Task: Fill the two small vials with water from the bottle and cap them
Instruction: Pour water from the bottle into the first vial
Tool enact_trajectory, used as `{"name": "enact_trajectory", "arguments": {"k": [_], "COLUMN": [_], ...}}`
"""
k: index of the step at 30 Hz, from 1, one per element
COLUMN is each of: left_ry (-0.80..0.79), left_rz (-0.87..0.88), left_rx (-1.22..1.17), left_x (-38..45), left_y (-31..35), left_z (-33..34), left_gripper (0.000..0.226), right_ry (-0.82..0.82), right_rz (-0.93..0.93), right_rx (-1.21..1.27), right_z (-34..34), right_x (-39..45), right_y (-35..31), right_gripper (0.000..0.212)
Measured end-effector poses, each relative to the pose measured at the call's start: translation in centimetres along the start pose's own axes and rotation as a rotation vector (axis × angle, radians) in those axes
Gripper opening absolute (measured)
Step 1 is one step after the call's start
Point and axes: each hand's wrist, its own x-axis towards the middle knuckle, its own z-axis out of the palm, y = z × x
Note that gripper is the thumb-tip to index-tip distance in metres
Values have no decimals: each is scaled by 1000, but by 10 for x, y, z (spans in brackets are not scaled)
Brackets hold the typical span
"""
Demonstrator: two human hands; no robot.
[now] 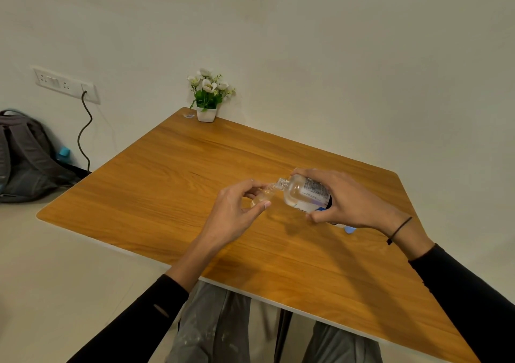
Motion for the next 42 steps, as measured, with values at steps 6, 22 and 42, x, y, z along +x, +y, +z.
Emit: {"name": "enact_trajectory", "arguments": {"k": [6,22,42], "left_ry": [6,3,9], "left_rz": [12,14,48], "left_rx": [12,28,37], "left_x": [1,3,4], "left_y": [-1,-2,-4], "left_z": [0,0,1], "left_gripper": [42,42,42], "right_ry": [-2,-10,-17], "right_rz": [3,23,24], "right_rx": [6,-7,-10], "right_z": [0,-4,-6], "right_x": [0,0,0], "right_y": [-2,-3,-5], "right_gripper": [83,86,85]}}
